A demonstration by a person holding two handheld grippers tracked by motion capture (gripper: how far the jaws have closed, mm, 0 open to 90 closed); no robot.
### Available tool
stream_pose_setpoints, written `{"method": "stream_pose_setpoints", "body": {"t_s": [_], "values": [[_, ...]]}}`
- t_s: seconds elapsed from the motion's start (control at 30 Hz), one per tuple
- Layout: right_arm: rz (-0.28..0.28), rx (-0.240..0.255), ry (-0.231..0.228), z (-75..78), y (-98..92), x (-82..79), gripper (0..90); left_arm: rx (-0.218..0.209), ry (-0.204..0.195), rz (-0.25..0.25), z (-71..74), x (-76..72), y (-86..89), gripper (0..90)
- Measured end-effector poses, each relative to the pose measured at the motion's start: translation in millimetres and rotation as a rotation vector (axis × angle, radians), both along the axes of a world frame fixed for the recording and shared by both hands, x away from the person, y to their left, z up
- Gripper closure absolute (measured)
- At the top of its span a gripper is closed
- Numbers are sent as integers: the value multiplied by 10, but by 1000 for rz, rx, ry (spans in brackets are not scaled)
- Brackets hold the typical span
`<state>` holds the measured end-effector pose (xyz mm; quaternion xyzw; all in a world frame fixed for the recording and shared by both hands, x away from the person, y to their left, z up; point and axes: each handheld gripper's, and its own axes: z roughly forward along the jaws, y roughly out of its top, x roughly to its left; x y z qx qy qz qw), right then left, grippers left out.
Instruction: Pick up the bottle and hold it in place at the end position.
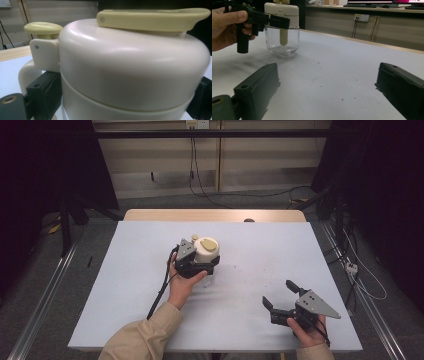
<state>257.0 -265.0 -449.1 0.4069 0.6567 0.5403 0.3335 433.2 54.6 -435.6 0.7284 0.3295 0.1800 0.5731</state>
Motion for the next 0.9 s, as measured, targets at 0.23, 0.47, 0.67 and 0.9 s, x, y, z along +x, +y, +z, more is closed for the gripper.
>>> {"method": "stream_pose_setpoints", "body": {"t_s": [0.23, 0.47, 0.67, 0.9], "values": [[0, 0, 1, -1, -1, 2, 37, 3, 2, -1, -3, 22, -18, 66], [1, -1, 2, -3, -2, 6, 37, 4, 9, 2, -33, 40, -37, 65], [0, 0, 4, -4, -3, 6, 37, -10, 17, 15, -63, 58, -60, 65], [1, 1, 3, -4, -4, 7, 37, -11, 18, 18, -89, 80, -91, 65]]}}
